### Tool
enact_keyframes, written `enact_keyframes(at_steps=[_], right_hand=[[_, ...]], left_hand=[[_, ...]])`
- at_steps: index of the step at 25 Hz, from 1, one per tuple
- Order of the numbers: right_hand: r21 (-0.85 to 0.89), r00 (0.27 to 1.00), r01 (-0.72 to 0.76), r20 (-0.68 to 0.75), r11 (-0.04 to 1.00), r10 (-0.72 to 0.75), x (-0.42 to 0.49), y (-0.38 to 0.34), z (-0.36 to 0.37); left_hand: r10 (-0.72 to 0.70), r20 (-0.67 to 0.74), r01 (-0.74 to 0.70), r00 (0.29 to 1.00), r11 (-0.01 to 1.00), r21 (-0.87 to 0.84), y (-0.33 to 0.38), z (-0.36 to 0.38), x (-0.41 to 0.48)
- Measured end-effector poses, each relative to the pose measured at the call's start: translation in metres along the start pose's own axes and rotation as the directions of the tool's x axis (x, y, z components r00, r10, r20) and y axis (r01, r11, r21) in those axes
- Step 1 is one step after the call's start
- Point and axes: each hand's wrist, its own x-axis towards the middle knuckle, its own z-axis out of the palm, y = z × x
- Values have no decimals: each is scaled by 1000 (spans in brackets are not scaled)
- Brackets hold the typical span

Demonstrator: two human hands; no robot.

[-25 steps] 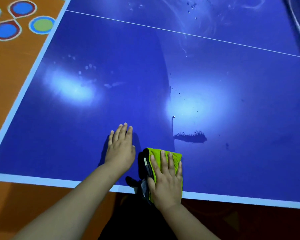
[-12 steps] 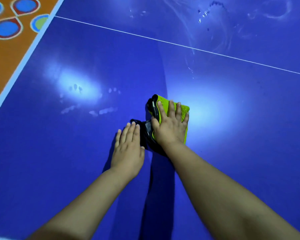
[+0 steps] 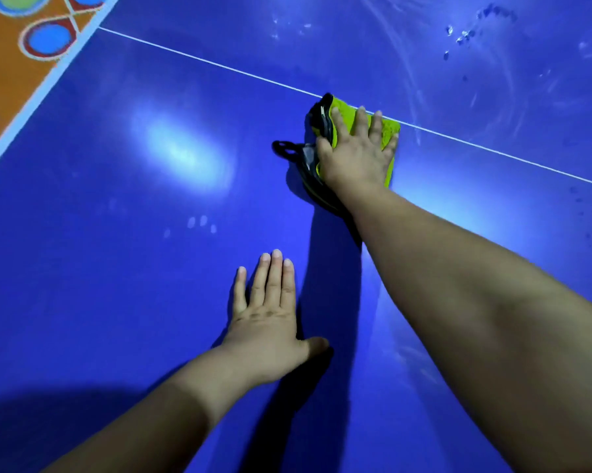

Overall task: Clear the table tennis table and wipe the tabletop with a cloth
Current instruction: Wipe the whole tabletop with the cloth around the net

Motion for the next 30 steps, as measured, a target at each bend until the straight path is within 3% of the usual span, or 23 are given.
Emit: enact_keyframes(at_steps=[6, 11, 18, 22, 25, 30], right_hand=[[42, 990, 134, 32, 990, -135, 73, 8, -14], [77, 977, 205, 41, 976, -209, 47, 27, -16], [43, 984, 173, 32, 984, -174, -99, 62, -4], [28, 991, 125, 44, 992, -126, -202, 72, 2], [11, 993, 99, 55, 995, -100, -274, 73, 9], [0, 998, 41, 50, 999, -41, -388, 67, 27]], left_hand=[[-9, 62, 7, 998, 999, 32, -2, 2, 2], [-23, 83, 17, 996, 997, 71, 0, 1, 1], [-14, 4, 14, 1000, 997, 71, 2, 4, -4], [37, -162, -34, 986, 999, 24, 3, 5, -21], [144, -287, -134, 947, 989, 57, 15, 13, -59], [196, -309, -216, 931, 976, -34, 4, 58, -144]])
